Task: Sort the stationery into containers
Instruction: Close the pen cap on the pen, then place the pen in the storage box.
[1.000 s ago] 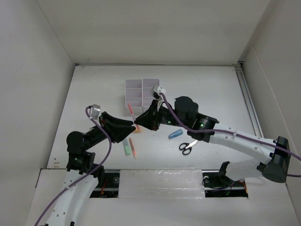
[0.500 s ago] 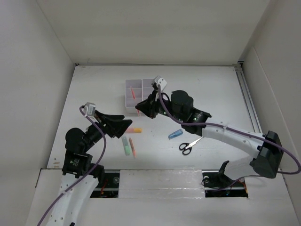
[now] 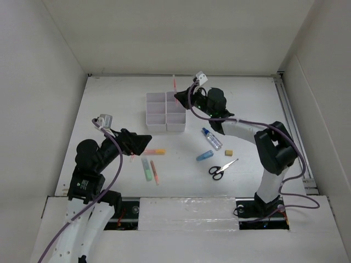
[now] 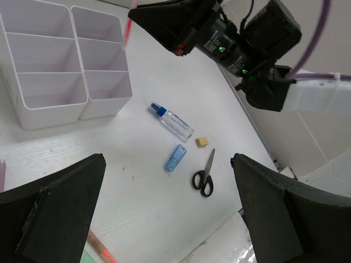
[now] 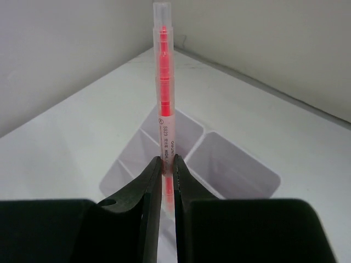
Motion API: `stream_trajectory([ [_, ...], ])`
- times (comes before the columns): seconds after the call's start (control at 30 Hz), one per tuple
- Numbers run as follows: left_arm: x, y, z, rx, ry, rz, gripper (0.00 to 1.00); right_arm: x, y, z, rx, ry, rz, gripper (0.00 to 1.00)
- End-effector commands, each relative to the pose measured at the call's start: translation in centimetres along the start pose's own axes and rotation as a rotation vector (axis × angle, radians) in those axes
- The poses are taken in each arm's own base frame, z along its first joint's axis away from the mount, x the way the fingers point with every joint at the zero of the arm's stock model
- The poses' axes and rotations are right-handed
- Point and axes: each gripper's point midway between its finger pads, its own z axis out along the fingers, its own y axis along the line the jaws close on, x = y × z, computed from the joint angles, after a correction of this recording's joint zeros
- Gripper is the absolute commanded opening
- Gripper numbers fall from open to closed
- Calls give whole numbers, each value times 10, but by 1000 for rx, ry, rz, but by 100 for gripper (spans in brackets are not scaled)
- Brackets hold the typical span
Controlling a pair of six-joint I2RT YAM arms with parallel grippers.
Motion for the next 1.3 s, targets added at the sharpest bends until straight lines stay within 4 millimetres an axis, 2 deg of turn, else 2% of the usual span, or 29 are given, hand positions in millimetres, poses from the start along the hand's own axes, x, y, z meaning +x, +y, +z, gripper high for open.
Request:
stream_trajectory([
  [0.0,-2,-10,0,59,-4,46,100,-42,4,11,-122,-180,-94,0],
  [0.03,-4,-17,0,97,-7,58,100,-44,4,10,-147,-199,-109,0],
  [0.13,-2,-17,1,101,5,54,100,-36,-2,12,-162,-202,-118,0],
  [0.27,1,-21,1,133,17,59,100,-45,-10,16,-167,-217,-141,0],
  [0.33,5,-18,2,128,25,55,100,-37,-14,22,-163,-200,-143,0],
  [0.37,4,-20,2,141,22,60,100,-39,-15,25,-163,-207,-155,0],
  [0.43,5,-22,1,151,29,60,100,-39,-30,26,-146,-201,-166,0],
  [0.5,4,-25,1,165,28,65,100,-30,-40,26,-161,-183,-141,0],
  [0.53,4,-25,1,165,28,65,100,-33,-40,28,-164,-198,-148,0],
  [0.6,5,-26,0,179,26,70,100,-22,-42,32,-171,-176,-129,0],
  [0.63,6,-26,0,179,26,70,100,-29,-46,32,-164,-187,-136,0],
  [0.73,6,-26,0,179,26,70,100,-15,-56,34,-161,-166,-128,0],
  [0.77,6,-26,0,179,26,70,100,-20,-55,35,-163,-175,-133,0],
  [0.87,7,-28,-1,188,32,71,100,-12,-62,37,-160,-159,-127,0],
  [1.03,6,-32,-1,210,34,78,100,-12,-62,37,-160,-159,-127,0],
  [1.13,6,-32,-1,210,34,78,100,-3,-64,37,-156,-143,-127,0],
  [1.2,7,-33,-2,218,39,78,100,-2,-64,37,-156,-143,-127,4],
  [1.27,7,-33,-2,218,39,78,100,8,-61,38,-162,-127,-126,4],
])
